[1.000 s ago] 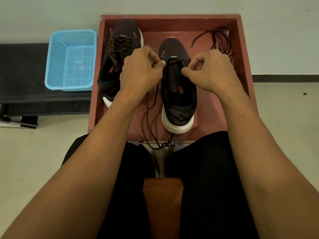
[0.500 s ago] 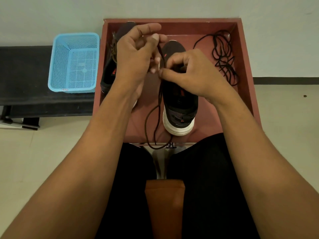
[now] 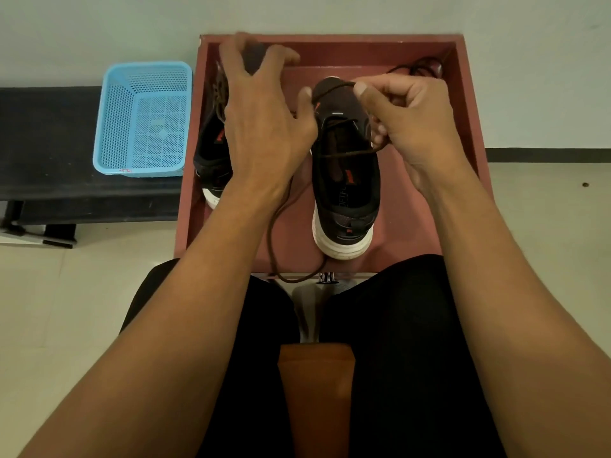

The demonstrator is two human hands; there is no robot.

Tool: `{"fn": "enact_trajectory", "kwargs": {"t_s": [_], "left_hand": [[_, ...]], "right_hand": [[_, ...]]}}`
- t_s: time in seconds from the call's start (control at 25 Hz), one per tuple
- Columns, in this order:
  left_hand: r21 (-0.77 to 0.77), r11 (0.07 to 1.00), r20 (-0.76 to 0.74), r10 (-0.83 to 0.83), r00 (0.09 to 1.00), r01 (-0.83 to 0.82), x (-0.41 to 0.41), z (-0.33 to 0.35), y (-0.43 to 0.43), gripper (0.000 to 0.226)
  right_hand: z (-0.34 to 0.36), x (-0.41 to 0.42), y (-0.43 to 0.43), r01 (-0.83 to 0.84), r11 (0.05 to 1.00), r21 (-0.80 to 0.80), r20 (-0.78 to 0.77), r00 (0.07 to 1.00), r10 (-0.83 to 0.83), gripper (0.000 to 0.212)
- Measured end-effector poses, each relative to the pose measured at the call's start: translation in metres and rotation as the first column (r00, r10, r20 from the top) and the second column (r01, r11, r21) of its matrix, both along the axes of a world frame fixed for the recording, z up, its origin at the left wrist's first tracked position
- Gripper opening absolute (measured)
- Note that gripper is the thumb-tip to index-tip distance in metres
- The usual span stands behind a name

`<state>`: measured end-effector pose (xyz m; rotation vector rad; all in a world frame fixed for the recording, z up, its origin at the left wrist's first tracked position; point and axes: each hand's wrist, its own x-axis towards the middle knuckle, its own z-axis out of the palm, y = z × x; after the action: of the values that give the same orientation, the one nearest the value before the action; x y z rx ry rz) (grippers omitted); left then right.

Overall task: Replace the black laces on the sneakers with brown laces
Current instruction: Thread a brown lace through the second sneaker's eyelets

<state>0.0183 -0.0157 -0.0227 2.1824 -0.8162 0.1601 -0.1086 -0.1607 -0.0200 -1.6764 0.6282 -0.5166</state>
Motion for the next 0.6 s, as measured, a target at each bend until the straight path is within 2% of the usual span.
{"fn": "enact_trajectory", "kwargs": {"t_s": [0.12,0.16,0.28,0.4,0.48,0.6], "left_hand": [[-0.013,0.953,-0.025,-0.303,0.953,0.303,-0.009,0.004,-0.008,0.029],[-0.032,0.951,-0.032,-0.31,0.95,0.309,-0.01,0.004,-0.009,0.024],[-0.132,0.985,-0.063,-0.122,0.99,0.113,0.0,0.002,-0.005,0.013],[-0.104,0.994,-0.127,0.013,0.992,-0.027,0.013,-0.003,0.003,0.016],[-0.058,0.998,-0.101,-0.002,0.995,-0.004,0.01,-0.003,0.002,0.024],[0.001,0.985,-0.017,-0.175,0.984,0.175,-0.005,0.004,-0.005,0.037]], "right_hand": [[0.001,0.004,0.001,-0.047,0.996,-0.08,-0.021,0.999,0.045,0.013],[0.001,0.005,0.001,-0.046,0.995,-0.089,-0.024,0.999,0.045,0.014],[-0.002,0.005,-0.004,0.023,1.0,-0.008,0.005,1.0,-0.023,0.014],[-0.007,0.0,-0.014,0.119,0.988,0.093,0.057,0.99,-0.125,0.016],[-0.007,-0.002,-0.014,0.126,0.989,0.082,0.055,0.99,-0.13,0.016],[-0.006,0.002,-0.007,0.026,1.0,-0.002,0.02,0.999,-0.026,0.018]]}}
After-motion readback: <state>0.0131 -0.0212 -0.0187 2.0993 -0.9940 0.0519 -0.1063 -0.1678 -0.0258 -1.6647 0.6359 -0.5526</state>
